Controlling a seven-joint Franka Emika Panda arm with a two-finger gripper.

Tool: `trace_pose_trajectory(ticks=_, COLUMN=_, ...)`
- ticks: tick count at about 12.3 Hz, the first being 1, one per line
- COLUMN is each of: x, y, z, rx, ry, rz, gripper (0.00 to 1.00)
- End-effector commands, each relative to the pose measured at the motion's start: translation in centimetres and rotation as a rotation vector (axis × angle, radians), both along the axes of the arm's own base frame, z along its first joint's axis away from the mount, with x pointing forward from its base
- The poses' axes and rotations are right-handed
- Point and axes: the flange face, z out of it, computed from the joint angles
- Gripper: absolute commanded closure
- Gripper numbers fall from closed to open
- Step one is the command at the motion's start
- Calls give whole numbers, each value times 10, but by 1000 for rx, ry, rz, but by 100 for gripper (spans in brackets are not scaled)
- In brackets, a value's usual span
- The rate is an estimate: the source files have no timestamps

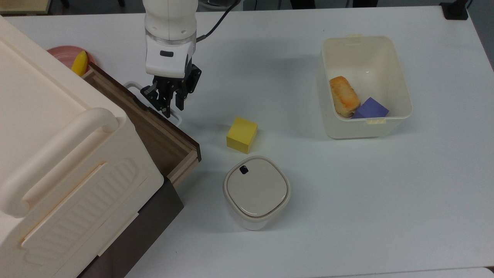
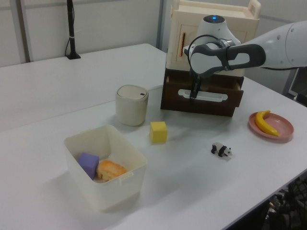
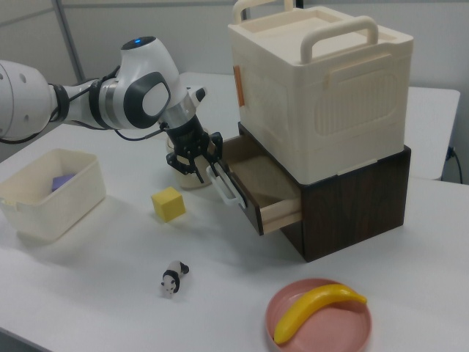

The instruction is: Slide open the drawer

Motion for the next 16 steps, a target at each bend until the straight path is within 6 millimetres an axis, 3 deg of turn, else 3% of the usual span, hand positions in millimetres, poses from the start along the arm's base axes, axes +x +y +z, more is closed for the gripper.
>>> trace_pose_trajectory(ticks=1, x=-12, y=5, z=10, rx=17, ry=7, rz=-20, gripper=65)
trace_pose_trajectory(ticks=3, x=-15, y=5, z=13, rx=21, ry=33, rz=-29, gripper=65)
trace_pose_trajectory(ticks=4, x=-19, y=5, z=29, rx=25, ry=47, rz=-58, gripper=62)
trace_pose_trajectory(ticks=5, x=-26, y=6, z=38, rx=36, ry=64, rz=-98, gripper=38)
trace_pose_trajectory(ticks=6, x=-35, y=13, z=51, rx=57, ry=78, rz=-146, gripper=0)
trace_pose_trajectory(ticks=7, x=-45, y=27, z=62, rx=73, ry=99, rz=-182, gripper=0)
trace_pose_trajectory(ticks=10, x=-78, y=39, z=99, rx=90, ry=155, rz=-398, gripper=0)
trace_pose_trajectory(ticks=12, x=-92, y=42, z=124, rx=211, ry=159, rz=-697, gripper=0)
trace_pose_trajectory(ticks=14, x=-90, y=32, z=137, rx=261, ry=121, rz=-893, gripper=0)
trace_pose_trajectory(ticks=16, x=-89, y=14, z=148, rx=278, ry=103, rz=-921, gripper=0)
